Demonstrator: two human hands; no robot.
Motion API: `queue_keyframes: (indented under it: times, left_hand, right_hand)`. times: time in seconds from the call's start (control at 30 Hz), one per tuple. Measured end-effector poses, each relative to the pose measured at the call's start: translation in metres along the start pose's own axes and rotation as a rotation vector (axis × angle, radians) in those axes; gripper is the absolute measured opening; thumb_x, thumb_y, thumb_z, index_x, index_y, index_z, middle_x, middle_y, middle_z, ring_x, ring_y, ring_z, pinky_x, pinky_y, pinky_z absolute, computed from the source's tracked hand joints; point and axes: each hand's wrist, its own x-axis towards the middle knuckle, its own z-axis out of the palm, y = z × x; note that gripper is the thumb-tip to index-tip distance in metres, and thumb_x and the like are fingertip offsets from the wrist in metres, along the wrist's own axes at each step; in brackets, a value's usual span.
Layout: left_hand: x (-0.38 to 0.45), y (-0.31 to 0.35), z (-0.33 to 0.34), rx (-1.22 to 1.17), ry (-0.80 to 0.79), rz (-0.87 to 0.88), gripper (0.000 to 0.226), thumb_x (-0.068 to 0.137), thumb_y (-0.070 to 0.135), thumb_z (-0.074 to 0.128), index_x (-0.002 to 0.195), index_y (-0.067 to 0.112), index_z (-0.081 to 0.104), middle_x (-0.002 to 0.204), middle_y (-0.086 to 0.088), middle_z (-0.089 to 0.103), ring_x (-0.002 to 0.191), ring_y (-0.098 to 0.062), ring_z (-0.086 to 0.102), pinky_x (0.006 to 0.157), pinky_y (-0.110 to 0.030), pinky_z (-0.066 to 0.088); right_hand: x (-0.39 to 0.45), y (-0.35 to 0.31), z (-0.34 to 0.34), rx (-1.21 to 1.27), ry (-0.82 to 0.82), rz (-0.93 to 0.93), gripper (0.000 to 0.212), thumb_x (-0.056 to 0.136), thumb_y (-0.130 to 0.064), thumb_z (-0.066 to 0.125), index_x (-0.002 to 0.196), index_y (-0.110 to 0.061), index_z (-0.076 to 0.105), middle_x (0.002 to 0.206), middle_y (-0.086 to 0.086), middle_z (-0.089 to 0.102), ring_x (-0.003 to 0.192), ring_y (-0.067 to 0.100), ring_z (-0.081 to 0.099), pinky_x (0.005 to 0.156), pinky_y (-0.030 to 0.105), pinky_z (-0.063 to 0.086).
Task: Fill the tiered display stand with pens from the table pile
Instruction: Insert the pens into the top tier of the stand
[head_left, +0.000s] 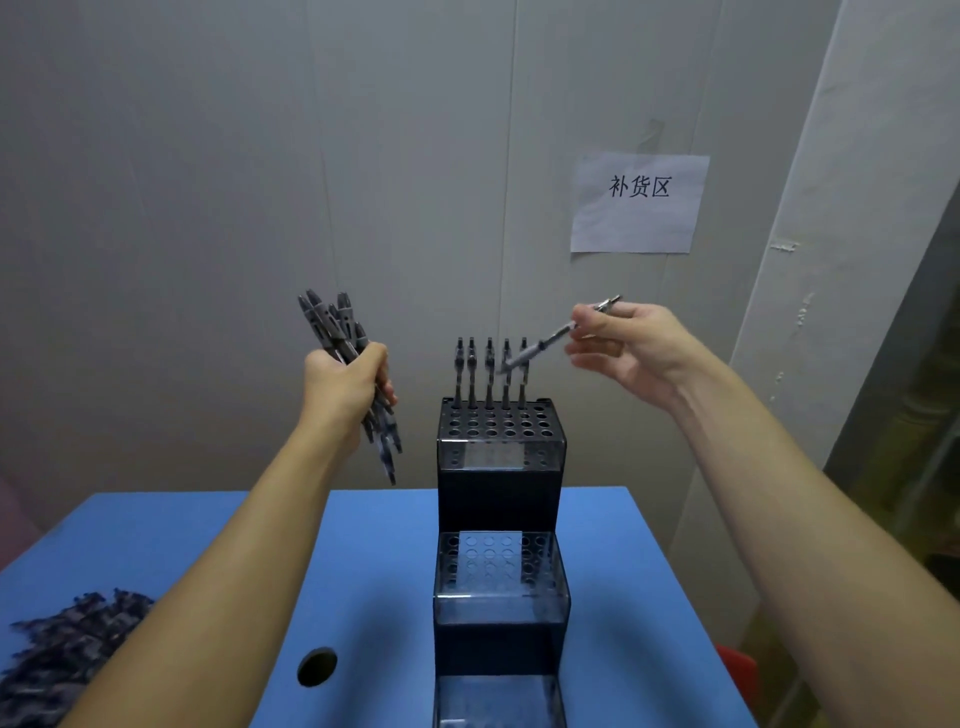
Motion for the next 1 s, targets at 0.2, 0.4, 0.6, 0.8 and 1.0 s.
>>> queue_keyframes:
  times: [0.2,0.4,0.6,0.8,1.0]
  left_hand:
    - [0.003,-0.010,-0.003,0.067,-0.015,-0.017,0.026,0.088,0.001,0.059,0.063,0.006,0.054,0.057,-0.010,0.051,0.045,-0.022,0.050,0.055,-0.036,0.050]
    - [-0.003,-0.014,-0.005,0.149,-0.055,0.012,0.025,0.089,0.001,0.057,0.065,0.006,0.054,0.053,-0.007,0.050,0.045,-0.022,0.052,0.056,-0.037,0.052]
    - [-0.007,-0.016,-0.006,0.187,-0.089,0.026,0.021,0.089,0.000,0.058,0.068,0.004,0.057,0.057,-0.013,0.053,0.048,-0.024,0.053,0.061,-0.041,0.053]
    - [-0.010,-0.014,-0.005,0.199,-0.123,0.042,0.017,0.091,0.000,0.059,0.075,0.004,0.058,0.062,-0.014,0.052,0.049,-0.023,0.053,0.054,-0.035,0.054]
    - [-0.009,-0.013,-0.006,0.223,-0.151,0.041,0.017,0.090,0.002,0.059,0.074,0.004,0.057,0.059,-0.013,0.053,0.051,-0.025,0.054,0.057,-0.037,0.055]
  right_hand:
    - [0.030,0.008,-0.008,-0.314,0.226,-0.183,0.011,0.090,-0.006,0.075,0.094,0.004,0.071,0.077,0.013,0.072,0.061,0.021,0.072,0.066,0.033,0.064]
    - [0.044,0.024,-0.001,-0.618,0.230,-0.196,0.012,0.080,-0.012,0.086,0.088,-0.008,0.077,0.083,0.012,0.077,0.070,0.024,0.077,0.073,0.039,0.065]
    - [0.044,0.036,0.008,-0.712,0.188,-0.160,0.021,0.080,-0.018,0.087,0.094,-0.005,0.077,0.087,0.011,0.077,0.070,0.022,0.078,0.076,0.039,0.065]
    - [0.037,0.050,0.011,-0.875,0.119,-0.068,0.033,0.076,-0.027,0.090,0.099,-0.007,0.077,0.088,0.007,0.077,0.064,0.015,0.076,0.060,0.017,0.058]
    - [0.032,0.049,0.010,-0.974,0.108,-0.037,0.037,0.076,-0.039,0.089,0.095,-0.010,0.077,0.085,0.007,0.077,0.070,0.016,0.070,0.069,0.025,0.055]
